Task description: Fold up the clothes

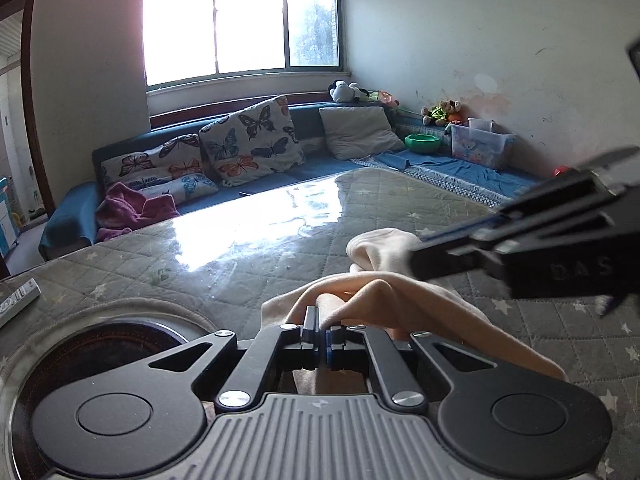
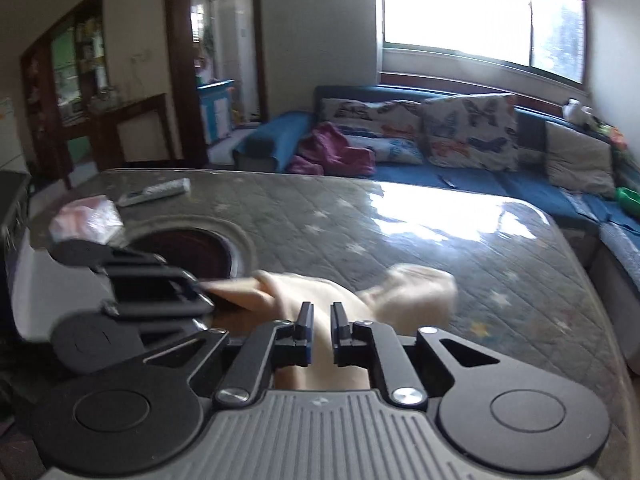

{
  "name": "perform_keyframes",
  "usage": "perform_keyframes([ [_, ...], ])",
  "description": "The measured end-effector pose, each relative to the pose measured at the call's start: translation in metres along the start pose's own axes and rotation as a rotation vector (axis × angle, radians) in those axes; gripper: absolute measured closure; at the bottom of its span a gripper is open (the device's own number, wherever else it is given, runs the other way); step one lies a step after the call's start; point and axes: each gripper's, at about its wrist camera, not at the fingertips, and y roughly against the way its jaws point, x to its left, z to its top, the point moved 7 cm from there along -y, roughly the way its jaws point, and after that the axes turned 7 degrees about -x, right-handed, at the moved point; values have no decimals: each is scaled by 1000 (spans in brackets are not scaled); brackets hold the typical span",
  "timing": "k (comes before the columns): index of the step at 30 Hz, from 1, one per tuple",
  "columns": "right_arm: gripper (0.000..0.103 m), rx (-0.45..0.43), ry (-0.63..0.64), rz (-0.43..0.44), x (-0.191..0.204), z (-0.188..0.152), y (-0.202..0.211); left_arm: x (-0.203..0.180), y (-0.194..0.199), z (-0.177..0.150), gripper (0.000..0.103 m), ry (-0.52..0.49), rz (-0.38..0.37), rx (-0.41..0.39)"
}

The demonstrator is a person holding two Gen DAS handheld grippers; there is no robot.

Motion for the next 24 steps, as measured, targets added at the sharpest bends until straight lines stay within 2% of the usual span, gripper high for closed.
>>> perform_keyframes([
  [1,90,6,13,17,5,3,-6,-1,1,-1,100,-1,-2,-1],
  [3,82,35,38,46,12,4,-20,0,1,-5,100,-1,0,5],
  [6,82,92,77,58,21,-1,-38,2,1,-10,100,2,4,17],
  [10,82,144,67,93,26,-12,-46,4,-4,-15,99,6,7,39],
  [11,83,150,76,80,25,-15,-46,4,-6,-16,99,8,8,44],
  [14,97,156,102,27,20,-25,-47,3,-9,-19,99,14,20,61],
  [19,99,81,84,-53,3,-20,-30,5,-11,-21,99,22,42,76],
  [24,99,4,83,-170,-19,-13,-3,5,-8,-19,99,28,62,75],
])
